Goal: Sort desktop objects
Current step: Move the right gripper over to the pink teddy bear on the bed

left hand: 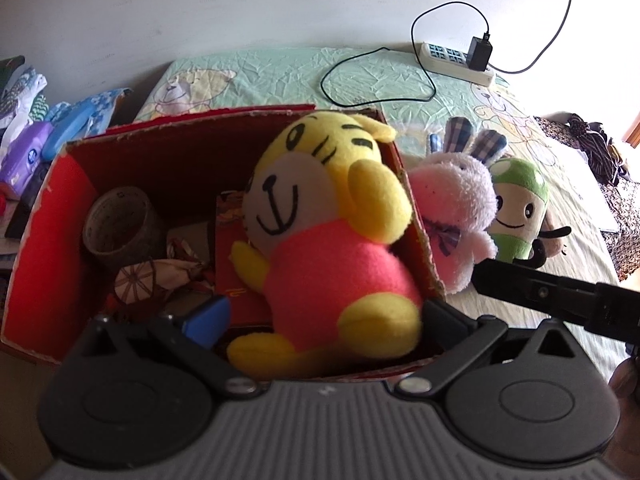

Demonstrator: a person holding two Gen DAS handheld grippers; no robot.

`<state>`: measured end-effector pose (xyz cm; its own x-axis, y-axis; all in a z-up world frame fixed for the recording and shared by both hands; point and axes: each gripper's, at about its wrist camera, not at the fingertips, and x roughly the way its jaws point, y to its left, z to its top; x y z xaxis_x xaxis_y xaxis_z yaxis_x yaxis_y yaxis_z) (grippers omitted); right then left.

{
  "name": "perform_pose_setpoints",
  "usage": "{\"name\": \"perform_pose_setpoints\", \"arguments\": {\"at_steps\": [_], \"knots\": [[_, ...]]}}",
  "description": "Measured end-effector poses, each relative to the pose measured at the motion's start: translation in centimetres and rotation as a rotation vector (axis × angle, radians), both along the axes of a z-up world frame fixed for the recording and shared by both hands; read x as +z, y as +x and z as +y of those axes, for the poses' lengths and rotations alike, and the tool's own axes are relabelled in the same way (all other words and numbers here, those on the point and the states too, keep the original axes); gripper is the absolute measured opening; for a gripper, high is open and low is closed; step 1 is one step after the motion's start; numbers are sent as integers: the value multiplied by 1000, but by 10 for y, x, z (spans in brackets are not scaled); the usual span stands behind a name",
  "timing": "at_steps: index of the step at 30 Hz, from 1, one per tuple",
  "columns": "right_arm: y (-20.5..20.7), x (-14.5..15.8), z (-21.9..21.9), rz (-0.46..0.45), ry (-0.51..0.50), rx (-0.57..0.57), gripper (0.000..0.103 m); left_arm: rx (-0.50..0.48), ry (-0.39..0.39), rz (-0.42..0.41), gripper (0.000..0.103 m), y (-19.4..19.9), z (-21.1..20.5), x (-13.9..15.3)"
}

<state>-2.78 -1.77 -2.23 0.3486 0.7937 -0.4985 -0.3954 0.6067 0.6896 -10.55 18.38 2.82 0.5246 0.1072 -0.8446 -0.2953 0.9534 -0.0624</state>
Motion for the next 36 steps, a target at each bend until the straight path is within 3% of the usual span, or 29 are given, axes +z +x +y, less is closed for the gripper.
{"name": "perform_pose_setpoints", "arguments": {"at_steps": [6, 10, 17, 23, 31, 36], "knots": [[4, -9, -15, 19, -17, -2, 38, 50, 31, -11, 102, -1, -3, 7], [8, -21, -34, 55, -13, -29, 38, 85, 60, -66, 102, -6, -4, 23], [14, -37, -67, 102, -51, -90, 38, -48, 53, -221, 102, -8, -39, 45], [16, -36, -98, 94, -101, -148, 38, -230, -35, -220, 102, 18, -90, 23], [32, -25, -145, 56, -187, -256, 38, -369, -244, -146, 102, 55, -140, -17], [53, -33, -163, 67, -214, -290, 38, -431, -306, -84, 102, 78, -175, -45]]}}
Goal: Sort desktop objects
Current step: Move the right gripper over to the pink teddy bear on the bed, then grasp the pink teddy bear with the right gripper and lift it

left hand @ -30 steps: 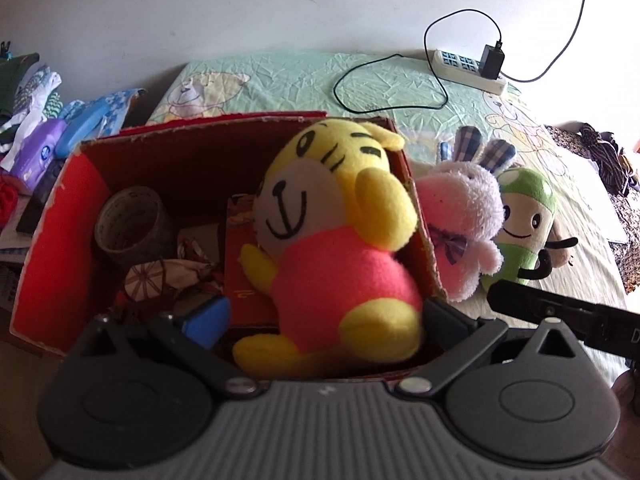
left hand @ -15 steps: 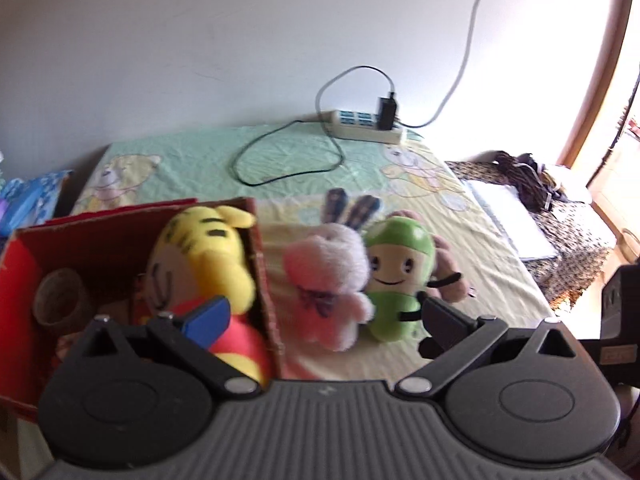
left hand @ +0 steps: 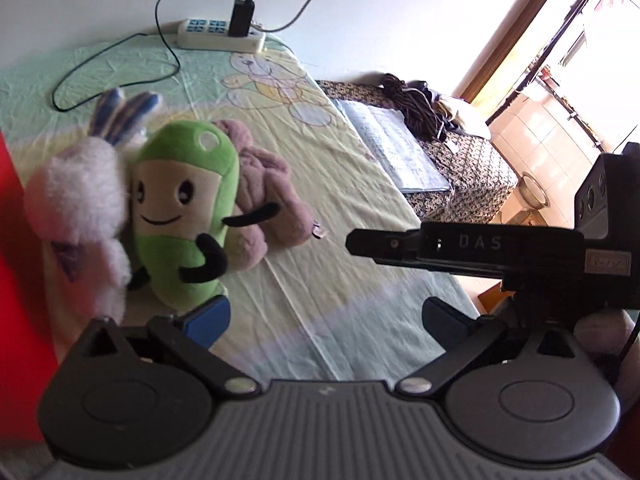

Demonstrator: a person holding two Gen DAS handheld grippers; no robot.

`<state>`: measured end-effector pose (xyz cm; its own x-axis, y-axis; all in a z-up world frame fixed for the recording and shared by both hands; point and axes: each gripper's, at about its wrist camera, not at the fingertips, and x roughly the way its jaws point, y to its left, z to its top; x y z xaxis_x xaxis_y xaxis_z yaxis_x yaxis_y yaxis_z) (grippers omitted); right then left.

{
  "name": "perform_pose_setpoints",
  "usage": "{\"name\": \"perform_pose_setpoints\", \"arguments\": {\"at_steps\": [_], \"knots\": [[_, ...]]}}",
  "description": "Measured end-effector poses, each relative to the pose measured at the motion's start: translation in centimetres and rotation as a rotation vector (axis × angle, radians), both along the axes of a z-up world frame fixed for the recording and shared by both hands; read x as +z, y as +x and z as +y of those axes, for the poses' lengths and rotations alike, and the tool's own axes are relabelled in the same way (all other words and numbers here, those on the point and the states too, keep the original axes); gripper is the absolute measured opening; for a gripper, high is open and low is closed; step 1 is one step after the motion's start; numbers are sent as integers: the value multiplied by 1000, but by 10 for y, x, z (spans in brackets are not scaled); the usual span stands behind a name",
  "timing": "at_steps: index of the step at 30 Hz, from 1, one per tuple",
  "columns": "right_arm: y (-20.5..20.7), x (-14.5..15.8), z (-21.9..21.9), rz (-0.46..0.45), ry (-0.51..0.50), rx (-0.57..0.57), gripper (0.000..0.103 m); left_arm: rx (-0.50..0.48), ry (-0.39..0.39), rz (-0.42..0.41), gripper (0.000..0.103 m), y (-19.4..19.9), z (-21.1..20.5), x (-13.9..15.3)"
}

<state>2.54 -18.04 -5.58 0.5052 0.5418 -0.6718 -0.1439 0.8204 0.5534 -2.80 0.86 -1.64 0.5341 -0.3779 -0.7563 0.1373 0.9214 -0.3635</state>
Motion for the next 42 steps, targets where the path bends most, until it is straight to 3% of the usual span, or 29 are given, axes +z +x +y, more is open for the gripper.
{"name": "perform_pose_setpoints", "arguments": {"at_steps": [4, 10, 24, 33, 42], "knots": [[16, -9, -3, 22, 0, 0, 38, 20, 46, 42, 102, 14, -12, -16], [42, -24, 3, 40, -19, 23, 39, 31, 52, 70, 102, 36, -12, -30], [86, -46, 33, 35, -12, 154, 39, 26, -11, 141, 98, 66, 11, -50], [84, -48, 36, 57, 27, 196, 30, 15, -7, 149, 97, 66, 13, -49], [41, -37, 15, 70, 1, 185, 29, -10, 25, 129, 99, 49, 8, -40]]}}
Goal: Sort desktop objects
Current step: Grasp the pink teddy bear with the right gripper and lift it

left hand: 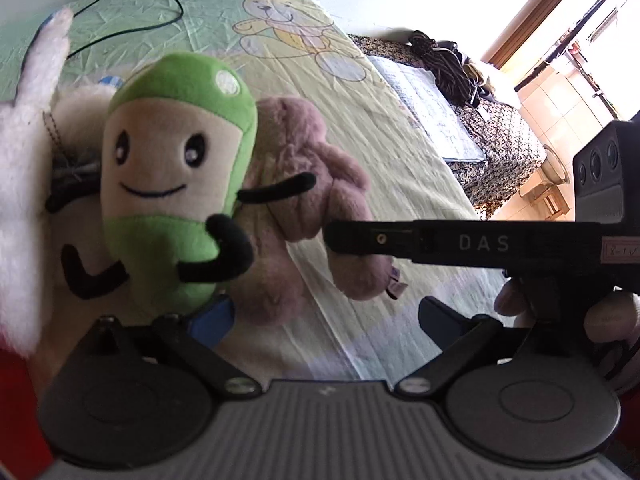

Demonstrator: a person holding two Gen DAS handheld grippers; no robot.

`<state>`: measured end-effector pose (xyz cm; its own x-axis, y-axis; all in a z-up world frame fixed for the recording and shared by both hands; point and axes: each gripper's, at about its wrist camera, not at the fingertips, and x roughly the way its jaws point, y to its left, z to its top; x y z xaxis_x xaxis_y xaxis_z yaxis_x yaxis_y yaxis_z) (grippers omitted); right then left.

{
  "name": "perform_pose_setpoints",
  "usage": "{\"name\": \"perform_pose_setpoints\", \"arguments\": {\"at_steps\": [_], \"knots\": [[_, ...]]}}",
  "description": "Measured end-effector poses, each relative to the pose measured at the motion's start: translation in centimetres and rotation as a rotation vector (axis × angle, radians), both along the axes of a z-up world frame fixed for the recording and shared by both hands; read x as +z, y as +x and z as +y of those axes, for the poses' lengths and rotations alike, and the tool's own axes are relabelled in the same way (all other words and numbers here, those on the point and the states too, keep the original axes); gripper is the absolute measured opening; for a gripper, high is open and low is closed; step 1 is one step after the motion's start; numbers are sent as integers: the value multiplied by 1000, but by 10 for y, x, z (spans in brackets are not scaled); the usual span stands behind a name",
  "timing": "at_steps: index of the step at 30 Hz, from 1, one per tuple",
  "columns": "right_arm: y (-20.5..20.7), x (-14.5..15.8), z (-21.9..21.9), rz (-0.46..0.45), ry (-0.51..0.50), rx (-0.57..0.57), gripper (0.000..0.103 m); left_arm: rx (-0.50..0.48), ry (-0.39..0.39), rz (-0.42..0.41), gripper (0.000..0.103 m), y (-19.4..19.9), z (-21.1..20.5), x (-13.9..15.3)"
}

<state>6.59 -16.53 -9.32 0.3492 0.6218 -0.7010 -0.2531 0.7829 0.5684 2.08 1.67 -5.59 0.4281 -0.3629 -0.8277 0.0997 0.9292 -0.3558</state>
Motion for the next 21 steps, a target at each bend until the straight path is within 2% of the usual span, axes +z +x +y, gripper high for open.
{"name": "perform_pose_setpoints", "arguments": {"at_steps": [8, 15, 21], "knots": [[-47, 3, -28, 36, -12, -43, 29, -57, -18, 2, 99, -25, -11, 3], [-87, 0, -49, 85, -8, -85, 29, -155, -7, -27, 99, -41, -34, 10], [-99, -4, -62, 119, 29, -150, 35, -218, 8, -23, 99, -41, -54, 8]]}}
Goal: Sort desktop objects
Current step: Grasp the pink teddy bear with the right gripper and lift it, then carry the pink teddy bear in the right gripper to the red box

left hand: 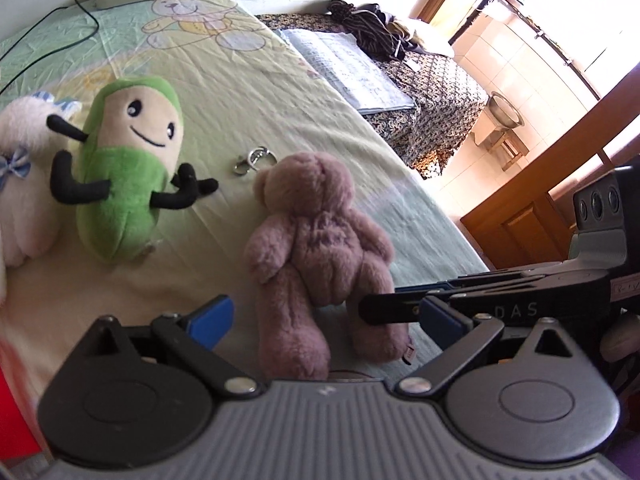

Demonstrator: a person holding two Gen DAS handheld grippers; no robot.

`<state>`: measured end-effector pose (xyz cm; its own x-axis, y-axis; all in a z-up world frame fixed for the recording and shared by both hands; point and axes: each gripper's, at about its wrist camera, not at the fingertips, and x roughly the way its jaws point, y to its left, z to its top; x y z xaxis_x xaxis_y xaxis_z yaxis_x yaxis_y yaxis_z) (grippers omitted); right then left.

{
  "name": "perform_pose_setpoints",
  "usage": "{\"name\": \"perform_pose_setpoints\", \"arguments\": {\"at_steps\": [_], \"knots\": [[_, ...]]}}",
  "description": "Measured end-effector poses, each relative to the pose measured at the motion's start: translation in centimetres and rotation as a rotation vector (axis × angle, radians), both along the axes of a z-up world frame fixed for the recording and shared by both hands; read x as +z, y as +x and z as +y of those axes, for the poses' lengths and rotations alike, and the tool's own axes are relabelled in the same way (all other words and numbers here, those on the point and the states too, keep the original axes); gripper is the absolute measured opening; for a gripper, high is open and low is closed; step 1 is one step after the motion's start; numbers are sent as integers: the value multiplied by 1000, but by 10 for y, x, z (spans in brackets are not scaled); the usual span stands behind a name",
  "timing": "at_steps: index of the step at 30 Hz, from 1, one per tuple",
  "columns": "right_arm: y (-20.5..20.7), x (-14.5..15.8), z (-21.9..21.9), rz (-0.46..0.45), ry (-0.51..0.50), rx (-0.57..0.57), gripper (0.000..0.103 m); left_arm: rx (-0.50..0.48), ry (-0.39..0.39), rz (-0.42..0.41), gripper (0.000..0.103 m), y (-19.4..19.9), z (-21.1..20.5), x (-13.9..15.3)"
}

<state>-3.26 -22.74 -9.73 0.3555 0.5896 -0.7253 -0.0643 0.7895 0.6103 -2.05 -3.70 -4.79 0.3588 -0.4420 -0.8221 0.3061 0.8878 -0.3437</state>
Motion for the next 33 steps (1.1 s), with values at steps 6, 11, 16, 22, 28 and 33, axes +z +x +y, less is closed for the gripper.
{"name": "perform_pose_setpoints", "arguments": {"at_steps": [6, 11, 16, 22, 28, 33], "knots": [[7, 5, -14, -33, 36, -92, 40, -20, 8, 3, 99, 10, -6, -3], [27, 0, -15, -27, 61, -132, 40, -40, 0, 10, 99, 17, -14, -5], [40, -4, -3, -4, 113, -80, 39, -38, 35, 31, 100, 22, -16, -16], [52, -7, 16, 24, 144, -23, 37, 3, 1, 80, 100, 32, -4, -25], [53, 0, 32, -23, 86, 34, 37, 15, 8, 97, 100, 35, -2, -31], [45, 7, 27, -26, 84, 43, 37, -7, 17, 86, 100, 30, -7, -26]]}}
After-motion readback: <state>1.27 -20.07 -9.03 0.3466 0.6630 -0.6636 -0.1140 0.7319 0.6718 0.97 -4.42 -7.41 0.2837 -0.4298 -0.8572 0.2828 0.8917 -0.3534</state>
